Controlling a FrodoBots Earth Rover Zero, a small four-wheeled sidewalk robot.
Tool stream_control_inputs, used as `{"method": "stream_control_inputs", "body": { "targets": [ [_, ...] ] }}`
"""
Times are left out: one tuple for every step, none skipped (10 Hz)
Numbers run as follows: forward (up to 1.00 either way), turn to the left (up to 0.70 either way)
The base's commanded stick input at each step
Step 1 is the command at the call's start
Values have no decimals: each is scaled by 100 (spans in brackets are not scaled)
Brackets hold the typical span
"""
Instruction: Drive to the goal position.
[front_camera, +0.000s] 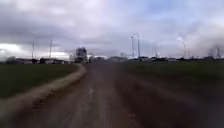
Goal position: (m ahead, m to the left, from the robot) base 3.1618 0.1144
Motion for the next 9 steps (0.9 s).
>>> {"method": "stream_control_inputs", "body": {
  "targets": [
    [85, -18],
    [85, -2],
    [85, 0],
    [85, 0],
    [85, 0],
    [85, 0],
    [85, 0],
    [85, 0],
    [85, 0]
  ]
}}
